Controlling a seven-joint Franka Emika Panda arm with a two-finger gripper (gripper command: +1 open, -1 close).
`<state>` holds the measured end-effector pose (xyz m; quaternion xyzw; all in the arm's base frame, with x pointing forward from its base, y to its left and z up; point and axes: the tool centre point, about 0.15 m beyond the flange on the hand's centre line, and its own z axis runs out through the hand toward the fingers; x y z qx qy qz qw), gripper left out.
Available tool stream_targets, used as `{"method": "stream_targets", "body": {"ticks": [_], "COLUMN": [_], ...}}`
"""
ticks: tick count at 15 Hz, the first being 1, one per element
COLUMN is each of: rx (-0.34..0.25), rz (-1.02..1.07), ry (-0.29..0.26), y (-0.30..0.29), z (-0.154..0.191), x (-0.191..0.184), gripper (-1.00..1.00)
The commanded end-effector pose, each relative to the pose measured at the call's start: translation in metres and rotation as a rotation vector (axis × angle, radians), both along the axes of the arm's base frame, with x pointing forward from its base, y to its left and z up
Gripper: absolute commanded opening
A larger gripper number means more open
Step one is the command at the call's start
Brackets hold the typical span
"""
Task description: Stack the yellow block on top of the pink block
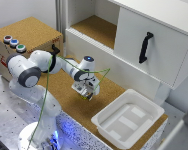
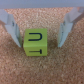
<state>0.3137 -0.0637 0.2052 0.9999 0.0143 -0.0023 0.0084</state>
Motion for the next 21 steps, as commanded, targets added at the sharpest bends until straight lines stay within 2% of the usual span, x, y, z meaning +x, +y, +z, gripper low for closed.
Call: {"method": "stream_targets", "body": {"ticks": [1,6,9,12,16,21], "rx": [-0.006,-0.043,-0.076,-0.104,-0.11,-0.083], "rz": [-0.022,-0.039,0.005,0.025,-0.005,-0.073], "ry": [-0.043,-0.061,-0.092,-0.095,-0.108,-0.105], "y": [0.006,0.014,0.039,0.061,0.084,0.098], "z": [0.005,0.028,0.054,0.066,0.077,0.07], "x": [-0.016,-0.011,0.005,0.026,0.064,0.119], "gripper": [-1.0,-1.0,-1.0,-1.0,-1.0,-1.0]}}
